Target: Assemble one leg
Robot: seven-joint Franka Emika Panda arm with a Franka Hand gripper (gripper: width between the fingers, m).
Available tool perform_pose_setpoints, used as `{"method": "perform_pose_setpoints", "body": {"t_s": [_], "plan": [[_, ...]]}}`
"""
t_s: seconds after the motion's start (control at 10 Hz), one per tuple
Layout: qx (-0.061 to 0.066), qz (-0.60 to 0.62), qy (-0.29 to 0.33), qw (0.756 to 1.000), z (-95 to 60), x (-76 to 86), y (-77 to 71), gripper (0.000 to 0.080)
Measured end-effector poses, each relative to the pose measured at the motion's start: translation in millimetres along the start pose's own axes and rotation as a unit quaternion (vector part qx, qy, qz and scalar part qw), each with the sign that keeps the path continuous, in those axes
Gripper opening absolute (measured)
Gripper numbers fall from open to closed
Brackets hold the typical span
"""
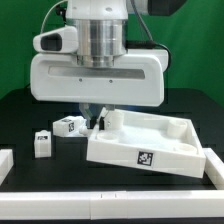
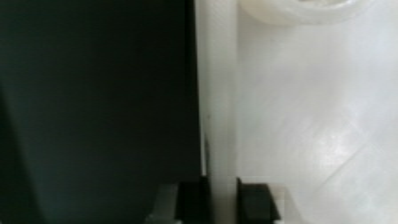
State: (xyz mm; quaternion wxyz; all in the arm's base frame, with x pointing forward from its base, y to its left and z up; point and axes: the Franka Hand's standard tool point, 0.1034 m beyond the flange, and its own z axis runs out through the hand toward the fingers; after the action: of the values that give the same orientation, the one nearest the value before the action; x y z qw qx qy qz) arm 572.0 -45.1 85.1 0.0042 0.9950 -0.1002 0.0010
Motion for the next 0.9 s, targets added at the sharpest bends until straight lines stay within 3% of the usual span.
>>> {"method": "perform_pose_setpoints", "body": {"t_s": [0.2, 0.4, 0.9], "plan": [[0.004, 0.017, 0.008, 1.0, 3.5, -2.2, -27.8, 0.0054], [0.003, 0.013, 0.019, 1.0, 9.9, -7.6, -38.4, 0.0054], [-0.02, 0.012, 0.034, 0.999, 54.8, -30.0, -15.6, 0.0054]]}}
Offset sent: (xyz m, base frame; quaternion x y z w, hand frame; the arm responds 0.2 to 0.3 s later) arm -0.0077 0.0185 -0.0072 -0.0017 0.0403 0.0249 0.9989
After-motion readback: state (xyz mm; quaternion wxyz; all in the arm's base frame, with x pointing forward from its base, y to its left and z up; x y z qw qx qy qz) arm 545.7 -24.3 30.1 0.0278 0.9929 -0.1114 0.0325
